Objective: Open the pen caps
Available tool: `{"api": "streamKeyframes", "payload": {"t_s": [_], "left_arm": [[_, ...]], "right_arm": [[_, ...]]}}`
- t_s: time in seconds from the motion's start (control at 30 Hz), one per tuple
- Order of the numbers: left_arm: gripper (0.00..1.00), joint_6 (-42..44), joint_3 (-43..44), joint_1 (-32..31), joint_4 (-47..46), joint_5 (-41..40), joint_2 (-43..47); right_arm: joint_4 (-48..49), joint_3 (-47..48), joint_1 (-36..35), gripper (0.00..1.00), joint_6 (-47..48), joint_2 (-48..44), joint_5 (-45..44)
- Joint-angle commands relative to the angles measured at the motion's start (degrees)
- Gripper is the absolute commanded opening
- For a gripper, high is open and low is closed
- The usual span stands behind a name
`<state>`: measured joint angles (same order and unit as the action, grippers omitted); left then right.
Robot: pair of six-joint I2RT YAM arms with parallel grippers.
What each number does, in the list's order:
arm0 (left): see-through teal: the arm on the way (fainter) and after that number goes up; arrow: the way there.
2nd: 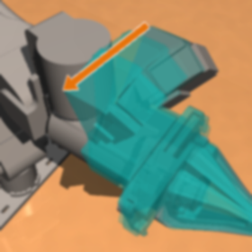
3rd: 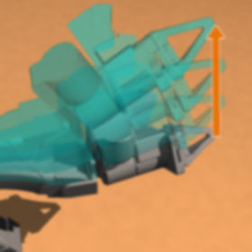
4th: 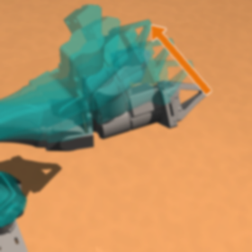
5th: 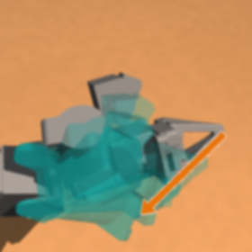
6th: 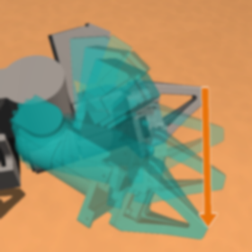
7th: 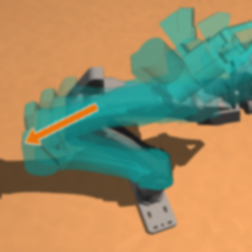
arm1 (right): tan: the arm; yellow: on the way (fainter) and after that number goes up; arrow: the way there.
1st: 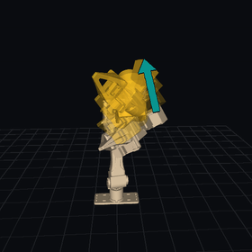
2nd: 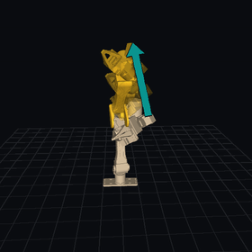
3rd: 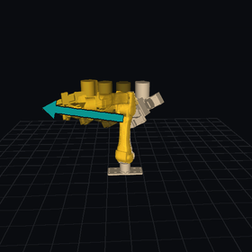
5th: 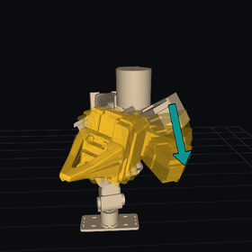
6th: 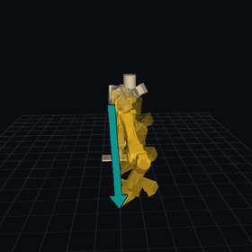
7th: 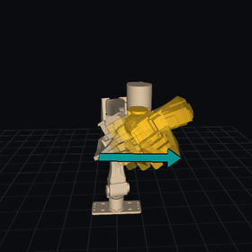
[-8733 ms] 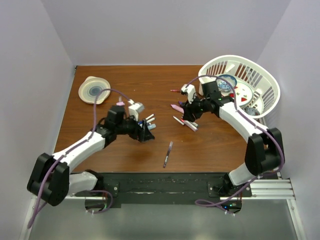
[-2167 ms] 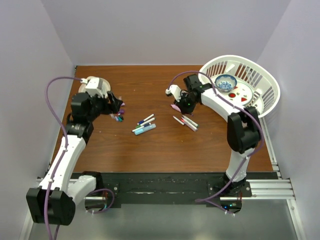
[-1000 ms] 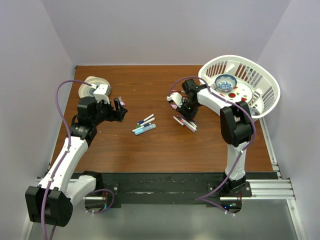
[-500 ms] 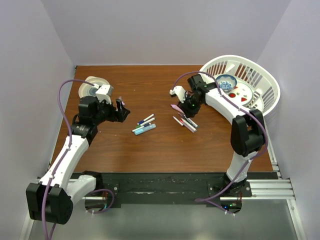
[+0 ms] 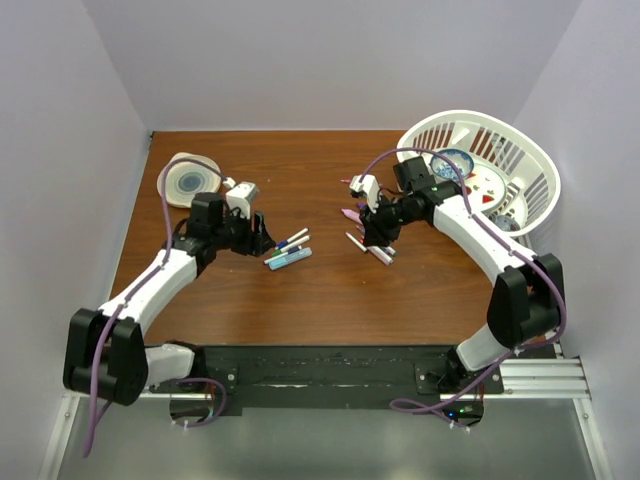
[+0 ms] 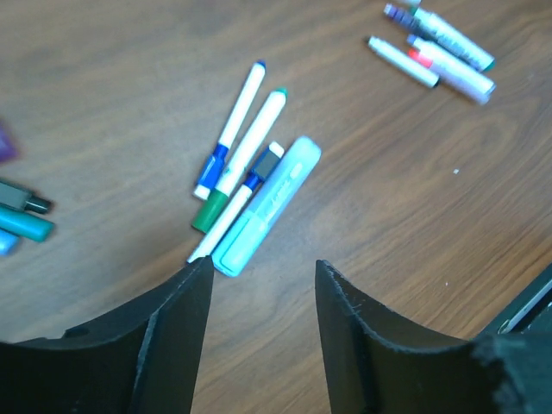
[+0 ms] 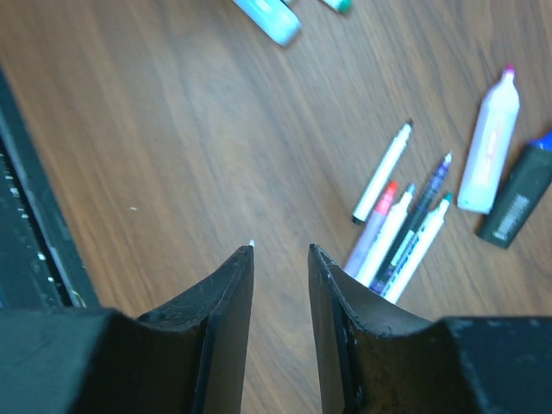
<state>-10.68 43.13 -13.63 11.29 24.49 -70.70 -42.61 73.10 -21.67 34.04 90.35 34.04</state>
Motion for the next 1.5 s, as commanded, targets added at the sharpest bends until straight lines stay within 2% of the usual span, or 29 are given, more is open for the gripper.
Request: {"api": "streamKeyframes", "payload": {"t_s": [0.0,0.33,0.5,0.63,0.8,1.17,1.27,1.47], "left_arm": [[0.54,1.1,4.4,-3.0,3.3,-3.6,-4.4],[0.43,1.8,15.0,-11.2,12.4,-23.0,-15.0],[0.42,4.6,17.7,-14.8,16.8,-21.8,-18.4],[0.49,7.2,17.0,-18.1,17.8,-21.8,-19.4],[0.52,8.3,17.1,-18.7,17.9,-23.4,-20.6],[0.5,8.9,18.9,-18.7,18.4,-24.3,-24.0],[0.49,8.9,20.0,-18.7,19.2,-27.6,-25.2],[0.45,9.2,21.2,-18.7,19.6,-28.2,-26.8]], "right_arm": [[4.5,-2.6,0.2,0.36,-1.0,-4.1,7.1],[5.1,-4.0,0.3,0.37,-0.9,-4.7,12.2],[5.1,-4.4,0.2,0.37,-0.9,-4.4,13.6],[5.0,-4.5,0.3,0.37,-0.7,-4.0,14.4],[4.6,-4.4,0.2,0.37,-0.6,-3.9,14.6],[4.6,-4.4,0.3,0.38,-0.6,-3.1,14.5],[4.6,-4.5,0.2,0.38,-0.6,-2.9,14.6],[4.3,-4.4,0.3,0.38,-0.6,-2.5,14.8]]}}
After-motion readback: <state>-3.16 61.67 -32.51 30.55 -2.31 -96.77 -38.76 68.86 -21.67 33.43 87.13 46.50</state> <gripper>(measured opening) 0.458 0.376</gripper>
